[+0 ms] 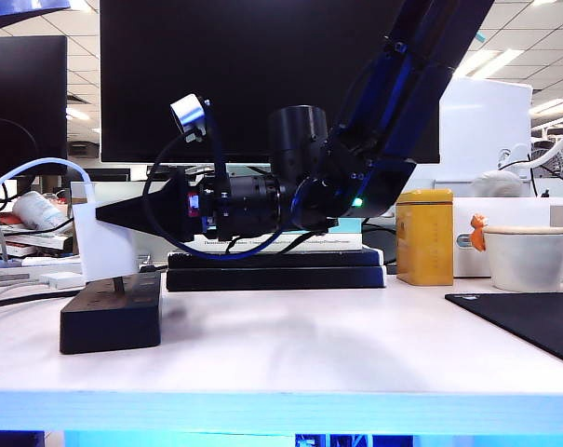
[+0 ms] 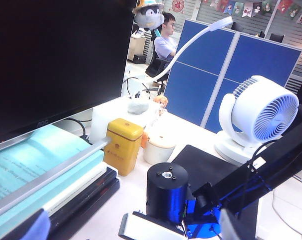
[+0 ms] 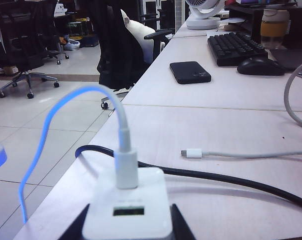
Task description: Plug the white charger into the left socket.
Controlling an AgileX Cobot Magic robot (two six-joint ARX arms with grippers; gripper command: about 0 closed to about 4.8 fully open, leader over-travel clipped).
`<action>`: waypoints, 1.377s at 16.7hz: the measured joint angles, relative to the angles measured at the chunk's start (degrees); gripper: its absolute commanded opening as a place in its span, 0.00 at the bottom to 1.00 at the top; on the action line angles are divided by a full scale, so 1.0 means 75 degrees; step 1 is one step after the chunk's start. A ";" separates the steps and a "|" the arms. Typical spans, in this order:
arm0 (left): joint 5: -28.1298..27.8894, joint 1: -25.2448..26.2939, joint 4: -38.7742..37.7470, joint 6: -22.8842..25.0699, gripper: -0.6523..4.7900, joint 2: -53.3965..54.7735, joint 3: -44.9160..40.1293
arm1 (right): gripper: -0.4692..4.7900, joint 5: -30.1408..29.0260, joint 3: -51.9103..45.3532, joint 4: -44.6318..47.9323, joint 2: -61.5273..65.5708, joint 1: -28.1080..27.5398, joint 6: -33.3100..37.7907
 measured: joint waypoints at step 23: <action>0.0125 0.0000 -0.1355 0.1320 0.39 0.0003 0.0000 | 0.09 0.0154 0.0061 0.0117 0.0125 -0.0012 -0.0044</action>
